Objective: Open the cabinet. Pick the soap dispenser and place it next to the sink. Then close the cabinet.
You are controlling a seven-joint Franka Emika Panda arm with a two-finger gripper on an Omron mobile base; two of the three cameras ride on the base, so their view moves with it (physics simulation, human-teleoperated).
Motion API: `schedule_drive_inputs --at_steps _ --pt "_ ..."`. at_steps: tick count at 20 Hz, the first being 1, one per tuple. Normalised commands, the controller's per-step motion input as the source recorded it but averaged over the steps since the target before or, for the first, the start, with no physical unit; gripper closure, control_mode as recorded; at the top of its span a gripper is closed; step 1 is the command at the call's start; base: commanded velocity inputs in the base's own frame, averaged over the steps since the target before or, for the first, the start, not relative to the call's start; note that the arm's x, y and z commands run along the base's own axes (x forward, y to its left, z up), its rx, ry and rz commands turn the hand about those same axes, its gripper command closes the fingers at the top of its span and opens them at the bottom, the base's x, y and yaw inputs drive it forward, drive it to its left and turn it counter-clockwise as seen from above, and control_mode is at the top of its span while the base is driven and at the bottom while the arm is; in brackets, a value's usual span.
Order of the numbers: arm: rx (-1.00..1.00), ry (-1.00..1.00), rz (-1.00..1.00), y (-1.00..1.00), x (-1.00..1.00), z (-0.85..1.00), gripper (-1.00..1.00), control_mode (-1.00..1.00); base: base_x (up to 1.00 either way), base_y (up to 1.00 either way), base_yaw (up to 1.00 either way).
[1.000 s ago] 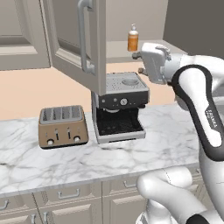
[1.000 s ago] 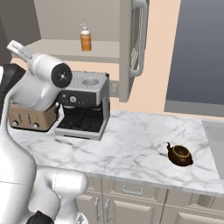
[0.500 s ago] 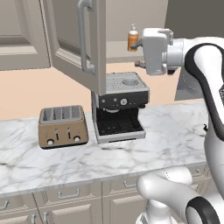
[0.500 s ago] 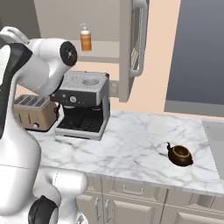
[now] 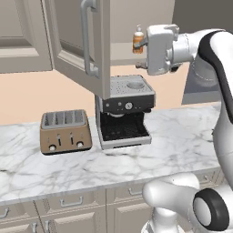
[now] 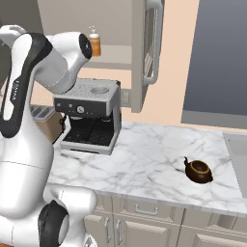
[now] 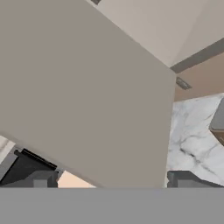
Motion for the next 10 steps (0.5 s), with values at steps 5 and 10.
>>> schedule_drive_inputs --at_steps 5,10 --pt "0.00 0.00 0.18 0.14 0.00 0.00 -1.00 -1.00 0.00 0.00 0.00" --pt "0.00 0.00 0.18 0.33 0.09 0.00 -1.00 -1.00 0.00 0.00 0.00"
